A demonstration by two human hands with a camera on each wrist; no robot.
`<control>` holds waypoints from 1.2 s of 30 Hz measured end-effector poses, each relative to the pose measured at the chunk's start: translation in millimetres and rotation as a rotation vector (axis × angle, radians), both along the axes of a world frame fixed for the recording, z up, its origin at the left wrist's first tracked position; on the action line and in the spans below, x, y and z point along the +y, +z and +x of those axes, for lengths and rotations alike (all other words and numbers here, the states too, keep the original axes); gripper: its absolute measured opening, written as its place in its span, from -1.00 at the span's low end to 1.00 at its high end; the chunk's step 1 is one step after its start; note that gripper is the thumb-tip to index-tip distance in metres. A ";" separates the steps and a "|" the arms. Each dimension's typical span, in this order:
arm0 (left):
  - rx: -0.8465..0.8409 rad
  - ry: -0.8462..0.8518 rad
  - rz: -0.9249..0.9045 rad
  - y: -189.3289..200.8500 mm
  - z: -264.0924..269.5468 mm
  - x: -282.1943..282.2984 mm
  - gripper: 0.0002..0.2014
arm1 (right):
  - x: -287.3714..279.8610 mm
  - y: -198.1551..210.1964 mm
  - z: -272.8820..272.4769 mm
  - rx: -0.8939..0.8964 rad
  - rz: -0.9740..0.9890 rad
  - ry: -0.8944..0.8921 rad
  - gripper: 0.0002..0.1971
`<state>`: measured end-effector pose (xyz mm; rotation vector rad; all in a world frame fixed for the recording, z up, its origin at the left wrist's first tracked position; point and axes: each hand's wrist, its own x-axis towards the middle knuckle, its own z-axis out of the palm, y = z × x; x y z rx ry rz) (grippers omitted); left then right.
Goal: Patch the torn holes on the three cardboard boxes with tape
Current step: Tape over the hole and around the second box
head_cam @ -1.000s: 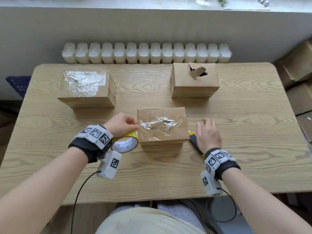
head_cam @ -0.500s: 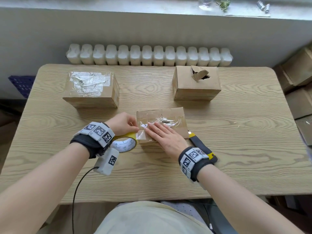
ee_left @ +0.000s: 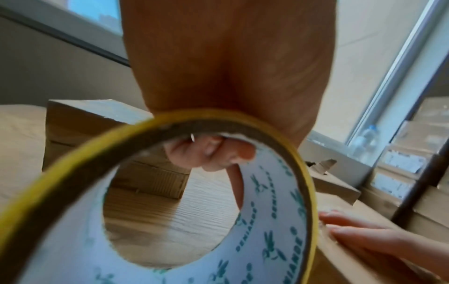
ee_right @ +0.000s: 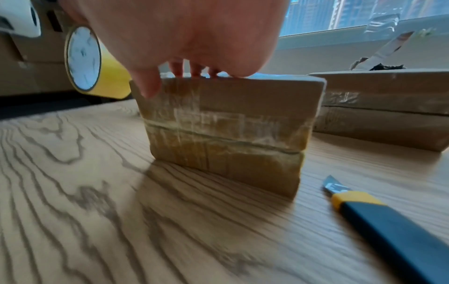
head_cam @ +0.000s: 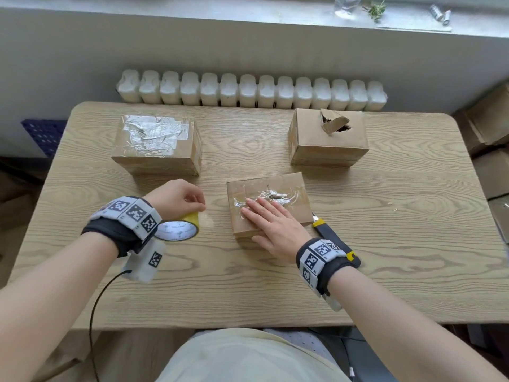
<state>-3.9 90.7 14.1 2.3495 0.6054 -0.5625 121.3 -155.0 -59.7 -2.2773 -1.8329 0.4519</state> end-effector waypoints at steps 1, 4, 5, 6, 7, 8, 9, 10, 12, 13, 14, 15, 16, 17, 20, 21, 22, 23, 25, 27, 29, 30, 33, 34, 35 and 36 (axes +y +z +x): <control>-0.044 0.027 -0.054 0.4 -0.9 -1.6 -0.91 | 2.3 5.2 -4.1 0.049 0.017 -0.040 -0.40; -0.148 0.072 -0.186 4.3 2.8 -14.0 -0.92 | 14.6 23.3 -13.4 0.196 0.134 -0.219 -0.53; -0.169 0.080 -0.219 6.6 5.4 -18.4 -0.93 | 20.3 29.8 -15.5 0.252 0.175 -0.288 -0.59; -0.182 0.083 -0.245 9.7 8.0 -22.7 -0.93 | 27.0 35.3 -17.0 0.335 0.197 -0.367 -0.63; -0.193 0.084 -0.270 13.3 10.7 -26.8 -0.92 | 33.6 41.5 -17.6 0.449 0.197 -0.452 -0.64; -0.205 0.084 -0.297 16.7 13.2 -30.3 -0.90 | 40.0 48.3 -18.2 0.585 0.181 -0.533 -0.66; -0.220 0.085 -0.332 19.8 15.3 -33.2 -0.87 | 45.3 54.4 -19.1 0.718 0.170 -0.600 -0.68; -0.234 0.085 -0.359 22.7 17.0 -36.0 -0.87 | 49.5 58.0 -19.5 0.819 0.177 -0.656 -0.72; -0.258 0.069 -0.380 27.5 19.2 -39.7 -0.88 | 53.0 62.0 -19.5 0.957 0.238 -0.753 -0.82; -0.263 0.062 -0.382 28.1 19.9 -40.7 -0.90 | 52.7 64.6 -19.5 1.017 0.279 -0.797 -0.87; -0.263 0.053 -0.373 28.5 20.6 -41.6 -0.91 | 52.2 66.4 -18.6 1.069 0.314 -0.834 -0.91; -0.264 0.049 -0.366 28.2 20.6 -42.0 -0.90 | 50.5 68.8 -16.8 1.109 0.336 -0.860 -0.92; -0.260 0.048 -0.362 28.7 20.3 -43.0 -0.87 | 48.4 70.1 -14.5 1.134 0.347 -0.878 -0.92; -0.261 0.052 -0.369 28.4 20.4 -43.8 -0.82 | 46.0 72.5 -12.2 1.149 0.354 -0.891 -0.90; -0.244 0.091 -0.370 27.0 19.2 -42.5 -0.54 | 39.9 75.9 -5.2 1.178 0.377 -0.932 -0.84; -0.237 0.115 -0.384 27.8 18.4 -41.6 -0.50 | 37.2 76.3 -2.9 1.193 0.384 -0.956 -0.86; -0.238 0.135 -0.423 28.5 17.9 -40.6 -0.56 | 34.4 75.6 -0.7 1.210 0.396 -0.981 -0.88; -0.241 0.136 -0.467 29.8 17.3 -40.4 -0.67 | 31.4 75.2 1.2 1.221 0.405 -1.002 -0.89; -0.233 0.105 -0.483 31.6 16.5 -39.5 -0.71 | 26.8 72.9 4.4 1.211 0.392 -1.012 -0.89; -0.199 0.078 -0.423 31.4 17.7 -38.5 -0.68 | 22.9 73.1 6.2 1.211 0.377 -1.002 -0.89; -0.180 0.054 -0.314 26.8 19.3 -35.3 -0.68 | 16.7 74.8 9.4 1.221 0.400 -1.027 -0.89; -0.170 0.062 -0.234 23.0 19.4 -32.1 -0.62 | 13.2 75.9 12.8 1.225 0.417 -1.040 -0.89; -0.142 0.147 -0.170 15.7 15.5 -23.1 -0.51 | 5.5 78.7 21.9 1.217 0.408 -1.023 -0.90; -0.141 0.162 -0.200 14.2 14.2 -21.1 -0.49 | 4.0 78.0 24.1 1.214 0.405 -1.030 -0.90; -0.147 0.174 -0.223 13.0 12.5 -19.6 -0.48 | 3.0 77.0 26.1 1.218 0.401 -1.050 -0.90; -0.160 0.181 -0.230 12.2 11.7 -18.5 -0.47 | 3.5 75.8 27.9 1.223 0.395 -1.069 -0.90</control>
